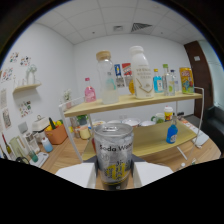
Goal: Make me a cup of Mojito.
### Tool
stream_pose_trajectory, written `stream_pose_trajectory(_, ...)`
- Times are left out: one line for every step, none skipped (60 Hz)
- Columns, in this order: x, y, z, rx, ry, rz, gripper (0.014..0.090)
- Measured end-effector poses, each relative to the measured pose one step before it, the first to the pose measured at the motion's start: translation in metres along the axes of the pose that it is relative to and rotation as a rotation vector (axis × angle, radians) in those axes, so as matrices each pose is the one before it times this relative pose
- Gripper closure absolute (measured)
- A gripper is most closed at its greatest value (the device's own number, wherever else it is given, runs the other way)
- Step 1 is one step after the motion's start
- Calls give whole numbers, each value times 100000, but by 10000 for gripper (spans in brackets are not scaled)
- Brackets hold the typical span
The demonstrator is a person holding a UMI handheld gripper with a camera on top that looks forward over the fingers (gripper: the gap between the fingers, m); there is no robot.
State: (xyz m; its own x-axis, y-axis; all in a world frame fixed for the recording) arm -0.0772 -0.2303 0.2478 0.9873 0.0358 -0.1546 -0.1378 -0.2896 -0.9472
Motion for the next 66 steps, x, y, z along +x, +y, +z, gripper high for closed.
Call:
stream_pose_trajectory(288, 482, 221, -237, 43, 1589, 539)
stream_pose_trajectory(201, 463, 187, -243, -214, 1560, 539)
stream_pose_trajectory(172, 428, 187, -390, -590, 1424, 539)
stream_pose_trajectory(145, 288, 179, -583, -836, 1635, 540)
stream_pose_trajectory(183, 352, 185, -200, -644, 1962, 541)
stream_pose_trajectory(190, 293, 161, -102, -408, 2379, 540)
stream_pose_trajectory(239, 302, 34, -47, -211, 2714, 540)
stream_pose_trajectory(169, 199, 113, -92, -535, 2901, 541)
stream_pose_trajectory(122, 225, 118, -303, -676, 3215, 540)
stream_pose_trajectory(140, 176, 88, -398, -600, 3518, 538)
stream_pose_trajectory(154, 110, 92, -180, -512, 3677, 538)
stream_pose_trajectory(144, 54, 55, 38, -425, 3658, 538)
stream_pose_trajectory(155, 4, 19, 211, -488, 3513, 538)
stream_pose_trajectory(109, -9, 18, 292, -641, 3511, 539)
stream_pose_trajectory(97, -46, 30, 277, -762, 3772, 539)
stream_pose_trajectory(55, -80, 34, 306, -891, 4178, 538)
stream_pose_trajectory(59, -299, 72, -136, -921, 4380, 539)
stream_pose_trajectory(123, 5, -34, 624, -888, 4359, 540)
stream_pose_trajectory(82, -275, 78, 356, -680, 4369, 540)
stream_pose_trajectory(127, -138, 21, 638, -673, 4166, 540)
stream_pose_trajectory(49, -171, -1, 397, -881, 4234, 541)
stream_pose_trajectory(39, -149, 24, 291, -1038, 4329, 541)
stream_pose_trajectory(39, -121, 24, 208, -1003, 4333, 542)
stream_pose_trajectory(33, -105, 37, 161, -939, 4310, 541)
stream_pose_trajectory(24, -121, 33, 124, -901, 4356, 541)
stream_pose_trajectory(17, -115, 16, 33, -1069, 4251, 543)
stream_pose_trajectory(-79, -133, 21, -179, -1335, 4246, 543)
stream_pose_trajectory(0, -91, 136, 30, -1419, 4395, 543)
stream_pose_trajectory(17, -88, 75, -29, -1249, 4444, 542)
stream_pose_trajectory(-17, -104, 1, -76, -791, 4481, 542)
stream_pose_trajectory(32, -96, 31, 23, -891, 4034, 542)
stream_pose_trajectory(-14, -105, -2, 114, -993, 3879, 540)
stream_pose_trajectory(-65, -94, -3, 135, -1154, 3836, 541)
stream_pose_trajectory(-91, -81, 6, 86, -1251, 3864, 541)
stream_pose_trajectory(-72, -87, -6, -20, -1151, 3824, 542)
stream_pose_trajectory(-39, -85, -21, 71, -979, 3671, 543)
stream_pose_trajectory(-62, -105, -44, 176, -853, 3648, 542)
stream_pose_trajectory(-140, -185, -41, -26, -798, 3709, 542)
stream_pose_trajectory(-129, -53, -31, 133, -1213, 3488, 542)
stream_pose_trajectory(-172, -34, -12, -93, -1327, 3449, 540)
stream_pose_trajectory(-84, -51, 20, -10, -1008, 3305, 542)
stream_pose_trajectory(-79, -103, 70, 164, -494, 3138, 540)
stream_pose_trajectory(-76, -101, 30, 395, -375, 2933, 543)
stream_pose_trajectory(-104, -60, 36, 205, -631, 2768, 544)
stream_pose_trajectory(-148, -33, 62, -3, -858, 2797, 543)
stream_pose_trajectory(-148, 9, 52, -72, -891, 2917, 541)
stream_pose_trajectory(-169, -33, 24, 20, -831, 3008, 543)
stream_pose_trajectory(-158, -46, 29, 177, -770, 2876, 542)
stream_pose_trajectory(-171, -22, 15, 151, -822, 2881, 543)
stream_pose_trajectory(-182, -61, 49, 232, -985, 2854, 542)
stream_pose_trajectory(-265, -195, -204, -295, -1017, 3075, 543)
stream_pose_trajectory(-178, -82, 83, 272, -1004, 2705, 545)
stream_pose_trajectory(-148, -52, 65, 325, -882, 2556, 544)
stream_pose_trajectory(-146, -57, 28, 258, -914, 2540, 541)
stream_pose_trajectory(-127, 79, 98, 69, -859, 2580, 541)
stream_pose_trajectory(-191, -47, 31, 112, -992, 2492, 542)
stream_pose_trajectory(-141, -81, 14, 285, -770, 2174, 544)
stream_pose_trajectory(-71, -79, 13, 389, -438, 1769, 543)
stream_pose_trajectory(-76, -72, 13, 362, -284, 1415, 542)
stream_pose_trajectory(-77, -67, 32, 204, -373, 1210, 543)
stream_pose_trajectory(-109, -41, 44, 77, -533, 1230, 543)
stream_pose_trajectory(-100, -72, 26, 33, -492, 1223, 543)
stream_pose_trajectory(-61, -78, 7, 140, -244, 1125, 544)
stream_pose_trajectory(-129, -106, -19, 23, -63, 1311, 541)
stream_pose_trajectory(-11, -35, 30, 204, -115, 929, 541)
stream_pose_trajectory(-34, -39, 14, 115, -218, 911, 542)
